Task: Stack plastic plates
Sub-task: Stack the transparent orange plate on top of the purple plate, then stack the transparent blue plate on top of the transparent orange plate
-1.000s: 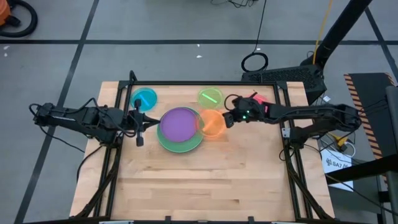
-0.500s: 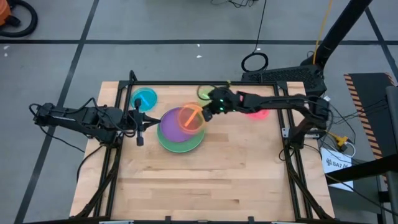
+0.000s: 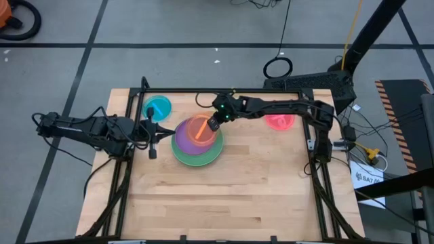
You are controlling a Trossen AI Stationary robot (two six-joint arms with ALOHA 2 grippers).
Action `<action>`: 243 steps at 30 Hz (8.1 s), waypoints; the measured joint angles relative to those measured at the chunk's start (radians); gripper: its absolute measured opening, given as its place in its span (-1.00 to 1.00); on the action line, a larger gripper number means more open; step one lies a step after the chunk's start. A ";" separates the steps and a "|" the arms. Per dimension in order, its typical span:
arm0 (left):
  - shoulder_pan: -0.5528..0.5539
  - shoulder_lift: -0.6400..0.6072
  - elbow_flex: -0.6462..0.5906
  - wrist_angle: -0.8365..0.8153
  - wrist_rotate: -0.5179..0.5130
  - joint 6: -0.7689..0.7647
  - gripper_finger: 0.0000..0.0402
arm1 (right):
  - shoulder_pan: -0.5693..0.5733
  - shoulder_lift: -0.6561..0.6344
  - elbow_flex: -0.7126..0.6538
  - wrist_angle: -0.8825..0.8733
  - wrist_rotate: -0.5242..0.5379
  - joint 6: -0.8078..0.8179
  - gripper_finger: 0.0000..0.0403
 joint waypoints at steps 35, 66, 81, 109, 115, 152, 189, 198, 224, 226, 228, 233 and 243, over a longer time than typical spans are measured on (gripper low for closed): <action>0.087 0.149 0.000 0.020 -0.134 -0.092 -0.98 | 0.078 -0.403 -0.441 0.183 0.079 -0.377 -0.36; 0.544 0.291 0.000 -0.151 -0.005 -0.124 -0.98 | 0.062 -0.820 -0.722 0.478 0.000 -0.781 -0.37; 0.931 0.670 0.096 -0.426 0.136 -0.105 -0.98 | -0.006 -0.820 -0.770 0.569 0.003 -0.765 -0.37; 1.011 0.871 0.110 -0.416 0.290 0.415 -0.33 | -0.006 -0.820 -0.770 0.446 0.003 -0.736 -0.37; 1.009 0.871 0.096 -0.345 0.286 0.401 -0.32 | -0.006 -0.820 -0.770 0.448 0.003 -0.736 -0.37; 1.001 0.910 0.094 -0.321 0.312 0.285 -0.32 | -0.006 -0.820 -0.770 0.448 0.003 -0.737 -0.37; 0.994 0.952 0.095 -0.296 0.202 0.213 -0.92 | -0.006 -0.820 -0.770 0.448 0.007 -0.740 -0.37; 0.948 0.826 0.091 -0.353 0.200 0.180 -0.98 | -0.006 -0.820 -0.770 0.448 0.007 -0.740 -0.37; 0.402 0.447 0.094 -0.344 0.180 0.025 -0.99 | -0.006 -0.820 -0.770 0.449 0.007 -0.738 -0.37; 0.350 0.447 0.094 -0.322 0.173 0.010 -0.99 | -0.006 -0.820 -0.770 0.449 0.007 -0.738 -0.37; 0.308 0.447 0.094 -0.304 0.166 -0.010 -0.99 | -0.006 -0.820 -0.770 0.449 0.007 -0.737 -0.37; 0.221 0.456 0.094 -0.241 0.164 -0.052 -0.99 | -0.006 -0.820 -0.770 0.453 0.007 -0.737 -0.37; 0.150 0.552 0.094 -0.209 0.164 -0.127 -0.96 | -0.006 -0.820 -0.770 0.457 0.007 -0.737 -0.37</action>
